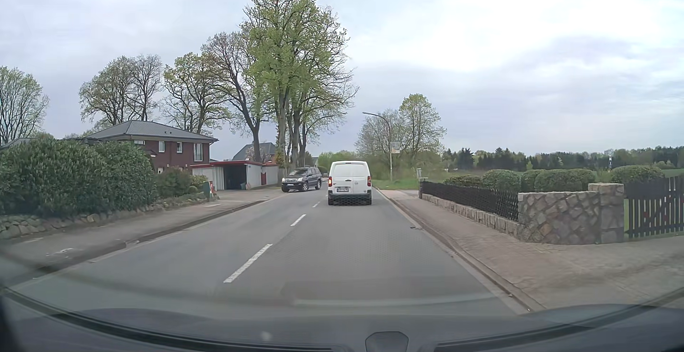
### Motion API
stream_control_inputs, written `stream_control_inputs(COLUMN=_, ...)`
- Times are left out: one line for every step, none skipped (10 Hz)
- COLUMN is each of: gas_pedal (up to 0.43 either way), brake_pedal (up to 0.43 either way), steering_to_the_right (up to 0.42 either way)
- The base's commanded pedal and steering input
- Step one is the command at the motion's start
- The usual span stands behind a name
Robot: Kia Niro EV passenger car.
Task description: Follow the waypoints while adhering to traffic rules and regulations
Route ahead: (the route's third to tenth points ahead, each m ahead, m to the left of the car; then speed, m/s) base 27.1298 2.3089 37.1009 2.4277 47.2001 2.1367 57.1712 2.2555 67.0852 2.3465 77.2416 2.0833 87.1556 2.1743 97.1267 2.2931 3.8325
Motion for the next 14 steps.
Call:
stream_control_inputs(gas_pedal=0.000, brake_pedal=0.000, steering_to_the_right=0.002)
stream_control_inputs(gas_pedal=0.000, brake_pedal=0.000, steering_to_the_right=0.001)
stream_control_inputs(gas_pedal=0.000, brake_pedal=0.000, steering_to_the_right=0.001)
stream_control_inputs(gas_pedal=0.000, brake_pedal=0.000, steering_to_the_right=0.000)
stream_control_inputs(gas_pedal=0.000, brake_pedal=0.000, steering_to_the_right=0.000)
stream_control_inputs(gas_pedal=0.000, brake_pedal=0.000, steering_to_the_right=0.000)
stream_control_inputs(gas_pedal=0.000, brake_pedal=0.000, steering_to_the_right=0.000)
stream_control_inputs(gas_pedal=0.000, brake_pedal=0.000, steering_to_the_right=0.000)
stream_control_inputs(gas_pedal=0.000, brake_pedal=0.000, steering_to_the_right=0.000)
stream_control_inputs(gas_pedal=0.000, brake_pedal=0.000, steering_to_the_right=0.000)
stream_control_inputs(gas_pedal=0.000, brake_pedal=0.000, steering_to_the_right=0.000)
stream_control_inputs(gas_pedal=0.000, brake_pedal=0.000, steering_to_the_right=-0.001)
stream_control_inputs(gas_pedal=0.000, brake_pedal=0.000, steering_to_the_right=-0.001)
stream_control_inputs(gas_pedal=0.000, brake_pedal=0.000, steering_to_the_right=-0.001)
